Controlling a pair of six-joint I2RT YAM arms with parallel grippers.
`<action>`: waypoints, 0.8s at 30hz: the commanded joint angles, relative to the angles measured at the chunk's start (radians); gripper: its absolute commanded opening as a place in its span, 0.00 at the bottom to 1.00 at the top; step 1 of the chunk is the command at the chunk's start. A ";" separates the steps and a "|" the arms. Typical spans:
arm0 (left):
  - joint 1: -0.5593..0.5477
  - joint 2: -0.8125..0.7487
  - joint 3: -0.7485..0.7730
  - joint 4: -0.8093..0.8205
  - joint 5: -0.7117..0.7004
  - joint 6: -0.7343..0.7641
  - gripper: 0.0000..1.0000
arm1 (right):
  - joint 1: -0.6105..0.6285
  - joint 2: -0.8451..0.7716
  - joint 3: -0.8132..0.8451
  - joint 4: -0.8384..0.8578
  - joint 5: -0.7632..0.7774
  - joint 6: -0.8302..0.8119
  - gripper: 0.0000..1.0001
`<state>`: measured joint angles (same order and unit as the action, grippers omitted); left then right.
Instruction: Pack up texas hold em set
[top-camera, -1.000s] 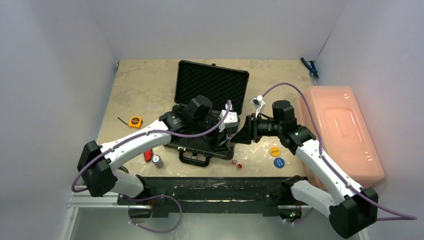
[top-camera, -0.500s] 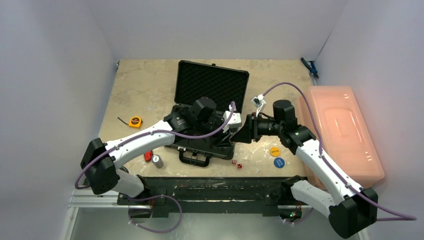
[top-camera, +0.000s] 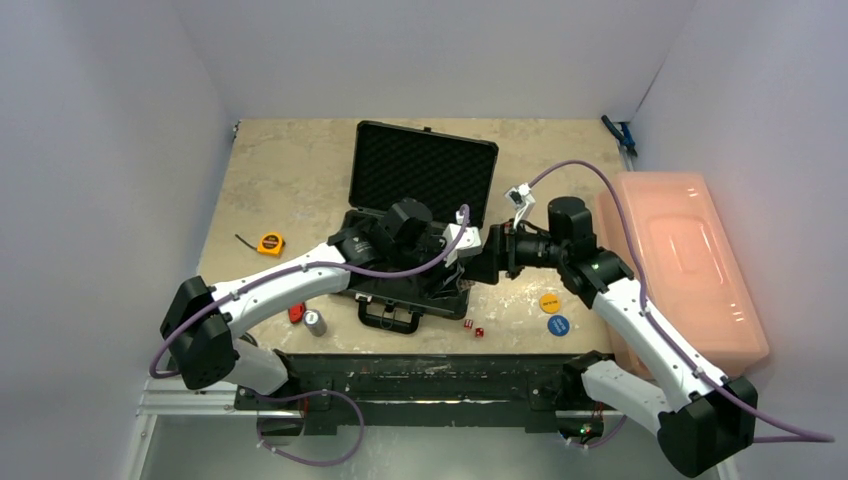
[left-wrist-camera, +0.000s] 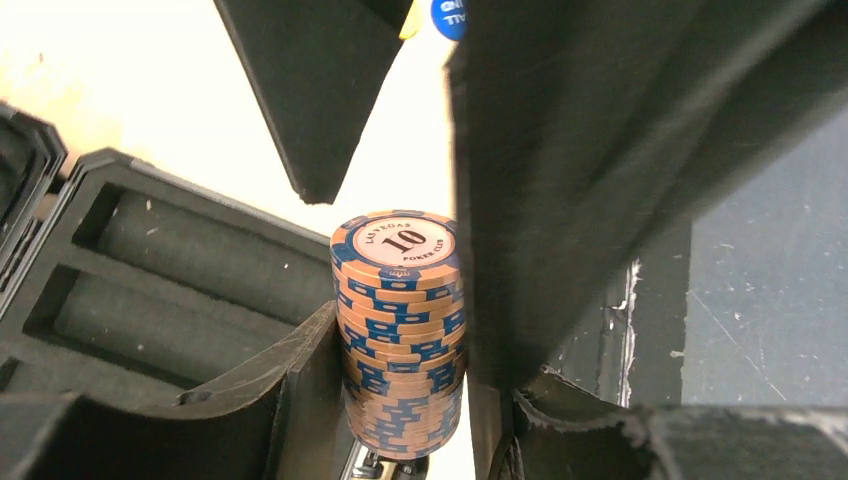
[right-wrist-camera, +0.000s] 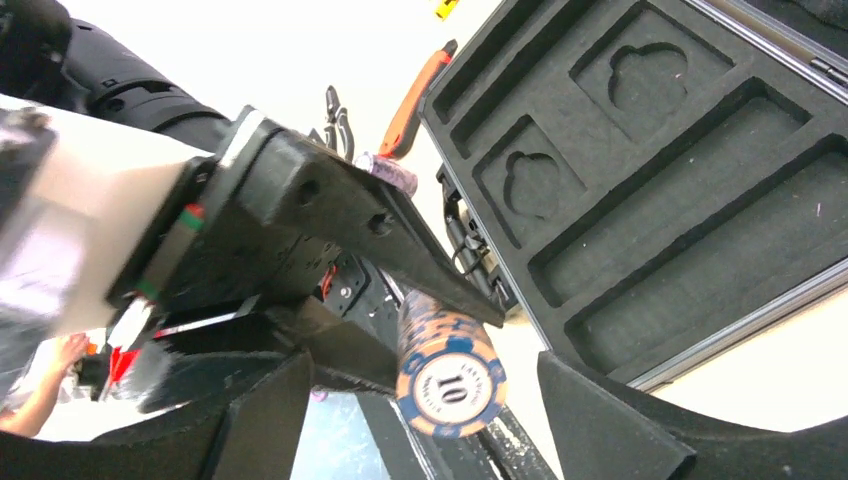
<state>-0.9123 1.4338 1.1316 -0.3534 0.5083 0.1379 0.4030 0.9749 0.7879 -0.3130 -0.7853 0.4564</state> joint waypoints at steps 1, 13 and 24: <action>0.002 -0.061 0.003 0.041 -0.084 -0.045 0.00 | 0.007 -0.024 0.070 0.021 0.061 -0.006 0.91; 0.069 -0.145 -0.061 0.011 -0.198 -0.073 0.00 | 0.006 -0.097 0.078 -0.009 0.347 0.001 0.97; 0.202 -0.270 -0.138 -0.003 -0.296 -0.095 0.00 | 0.006 -0.097 0.083 -0.035 0.451 0.046 0.96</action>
<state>-0.7490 1.2240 0.9974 -0.4076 0.2775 0.0650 0.4061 0.8909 0.8318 -0.3477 -0.4152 0.4728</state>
